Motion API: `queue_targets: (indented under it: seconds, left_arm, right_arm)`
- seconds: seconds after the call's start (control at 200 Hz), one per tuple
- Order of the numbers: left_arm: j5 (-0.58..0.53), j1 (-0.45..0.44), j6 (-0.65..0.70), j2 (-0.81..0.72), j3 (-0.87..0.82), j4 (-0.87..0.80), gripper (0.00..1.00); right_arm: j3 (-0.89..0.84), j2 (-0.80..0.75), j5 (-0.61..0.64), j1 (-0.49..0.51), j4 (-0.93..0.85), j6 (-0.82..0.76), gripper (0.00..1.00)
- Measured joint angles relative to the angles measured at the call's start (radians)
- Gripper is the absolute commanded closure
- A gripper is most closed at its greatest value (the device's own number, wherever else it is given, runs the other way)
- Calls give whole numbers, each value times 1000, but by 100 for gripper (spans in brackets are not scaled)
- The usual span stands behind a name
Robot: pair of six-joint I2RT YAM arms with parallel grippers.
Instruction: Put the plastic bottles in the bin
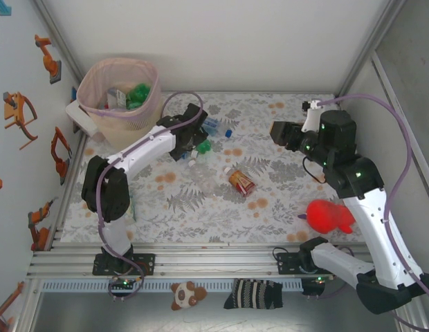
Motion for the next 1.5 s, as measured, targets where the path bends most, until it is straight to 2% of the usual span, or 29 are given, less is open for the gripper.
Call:
queue_targets:
  seconds: [0.255, 0.526, 0.846, 1.252, 1.502]
  left_arm:
    - [2, 31, -189, 21, -97, 97, 10]
    - [71, 84, -254, 71, -119, 208, 11]
    - [114, 124, -311, 108, -125, 229, 12]
    - [162, 163, -332, 168, -130, 283, 32]
    - [166, 165, -335, 168, -133, 297, 38]
  right_arm:
    - [0, -36, 10, 0, -24, -14, 44]
    - [0, -55, 15, 0, -57, -21, 44]
    - [1, -55, 34, 0, -75, -28, 44]
    - [6, -66, 40, 0, -85, -32, 44]
    - [7, -72, 52, 0, -99, -39, 44]
